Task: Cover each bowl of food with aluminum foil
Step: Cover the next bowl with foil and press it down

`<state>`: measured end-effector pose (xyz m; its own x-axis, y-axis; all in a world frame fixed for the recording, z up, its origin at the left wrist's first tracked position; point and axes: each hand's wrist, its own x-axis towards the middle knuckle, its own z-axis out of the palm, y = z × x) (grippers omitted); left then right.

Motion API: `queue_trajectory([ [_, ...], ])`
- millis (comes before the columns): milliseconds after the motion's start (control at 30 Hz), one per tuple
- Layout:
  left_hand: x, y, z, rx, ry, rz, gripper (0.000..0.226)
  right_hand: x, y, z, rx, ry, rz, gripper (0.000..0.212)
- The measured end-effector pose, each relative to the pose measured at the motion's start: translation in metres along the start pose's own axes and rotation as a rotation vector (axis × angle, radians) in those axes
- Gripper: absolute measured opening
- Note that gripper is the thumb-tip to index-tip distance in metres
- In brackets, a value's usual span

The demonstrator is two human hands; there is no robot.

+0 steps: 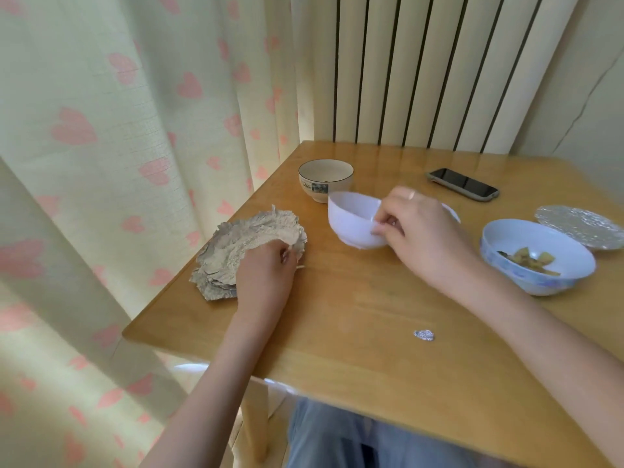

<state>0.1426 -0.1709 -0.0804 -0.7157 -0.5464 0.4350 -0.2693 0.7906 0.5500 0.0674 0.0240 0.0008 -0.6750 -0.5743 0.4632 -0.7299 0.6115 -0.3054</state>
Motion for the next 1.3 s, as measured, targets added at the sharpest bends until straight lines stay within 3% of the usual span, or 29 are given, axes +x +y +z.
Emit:
queue_trajectory([
  [133, -0.009, 0.002, -0.028, -0.371, 0.309, -0.11, 0.021, -0.055, -0.01, -0.002, -0.038, -0.096, 0.006, 0.011],
  [233, -0.003, -0.003, -0.05, -0.561, 0.422, -0.159, 0.015, -0.085, -0.014, -0.002, -0.156, -0.133, -0.041, 0.014],
  [367, 0.012, -0.017, -0.06, -0.79, 0.34, -0.341, 0.02, -0.103, -0.016, 0.006, -0.218, -0.138, -0.119, 0.009],
  [433, 0.012, -0.021, -0.059, -0.82, 0.264, -0.382, 0.021, -0.106, -0.018, 0.006, -0.213, -0.102, -0.134, 0.017],
  [533, 0.003, -0.019, -0.056, -0.785, 0.198, -0.34, 0.013, -0.105, -0.019, 0.003, -0.207, -0.121, -0.145, 0.009],
  [700, -0.008, -0.01, -0.05, -0.662, 0.067, -0.198, 0.012, -0.103, -0.017, 0.0, -0.158, -0.157, -0.063, 0.019],
  [900, -0.002, -0.012, -0.052, -0.677, 0.142, -0.273, 0.008, -0.103, -0.017, 0.0, -0.129, -0.136, -0.03, 0.013],
  [1067, 0.001, -0.018, -0.06, -0.693, 0.313, -0.239, 0.007, -0.096, -0.018, -0.001, -0.06, -0.104, 0.031, 0.015],
  [1200, 0.002, -0.013, -0.069, -0.814, 0.387, -0.254, 0.011, -0.08, -0.026, 0.005, 0.172, 0.088, 0.026, 0.014],
  [1300, 0.005, -0.007, -0.073, -0.99, 0.351, -0.324, 0.008, -0.051, -0.04, 0.01, 0.464, 0.116, 0.06, 0.028],
])
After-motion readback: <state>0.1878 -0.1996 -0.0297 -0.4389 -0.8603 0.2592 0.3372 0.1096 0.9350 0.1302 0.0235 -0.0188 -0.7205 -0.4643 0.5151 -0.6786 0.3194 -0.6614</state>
